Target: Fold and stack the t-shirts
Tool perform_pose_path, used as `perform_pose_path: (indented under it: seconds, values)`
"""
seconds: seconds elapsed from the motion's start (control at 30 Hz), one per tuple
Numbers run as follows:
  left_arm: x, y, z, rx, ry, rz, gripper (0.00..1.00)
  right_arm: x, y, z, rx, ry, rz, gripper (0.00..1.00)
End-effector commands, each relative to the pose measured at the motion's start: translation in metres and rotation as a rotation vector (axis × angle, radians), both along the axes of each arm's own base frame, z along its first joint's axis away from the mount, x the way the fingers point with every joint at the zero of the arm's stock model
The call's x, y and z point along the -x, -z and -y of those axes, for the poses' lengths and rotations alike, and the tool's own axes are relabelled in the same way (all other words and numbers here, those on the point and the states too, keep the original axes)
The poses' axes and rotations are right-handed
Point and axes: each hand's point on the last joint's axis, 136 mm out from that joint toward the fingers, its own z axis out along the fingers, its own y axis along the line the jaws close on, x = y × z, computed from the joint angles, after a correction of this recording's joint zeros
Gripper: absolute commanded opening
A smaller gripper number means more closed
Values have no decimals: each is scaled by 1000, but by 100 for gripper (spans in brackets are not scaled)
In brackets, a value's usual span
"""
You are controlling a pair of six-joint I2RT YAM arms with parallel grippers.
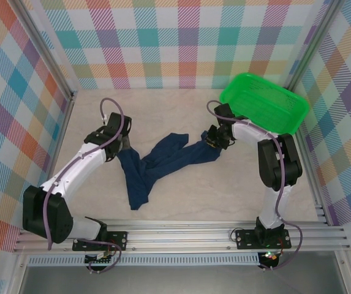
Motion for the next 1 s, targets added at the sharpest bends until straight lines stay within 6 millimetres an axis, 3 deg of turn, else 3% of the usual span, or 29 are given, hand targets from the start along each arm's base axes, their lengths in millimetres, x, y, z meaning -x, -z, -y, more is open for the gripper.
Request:
perform_pose_path:
  seconds: [0.0, 0.17, 0.23, 0.33, 0.43, 0.53, 0.7, 0.87, 0.93, 0.97]
  values:
    - [-24, -16, -5, 23, -10, 57, 0, -18, -21, -3, -7, 21, 54, 0]
    - [-53, -44, -20, 28, -67, 118, 0, -55, -106, -9, -15, -11, 270, 0]
    - [-60, -56, -26, 4, -91, 137, 0, -59, -139, -6, -12, -5, 336, 0]
    - [-63, -69, -38, -49, -136, 141, 0, -48, -172, 2, -9, 17, 386, 0]
    - [-57, -71, -46, -76, -153, 142, 0, -19, -180, 12, 27, 21, 392, 0]
    - [-45, -58, -54, -109, -161, 115, 0, 18, -166, 20, 84, -1, 358, 0]
    - [-23, -9, -95, -206, -222, -53, 0, 79, -103, 19, 76, -32, 191, 0]
    - [-29, 34, -131, -99, -310, -153, 1, 111, -39, 1, 30, -44, -45, 0]
    - [-37, 40, -132, -21, -337, -182, 40, 117, -28, 1, 36, -31, -108, 0]
    - [-37, 40, -129, -3, -346, -200, 45, 119, -27, 3, 47, -24, -127, 4]
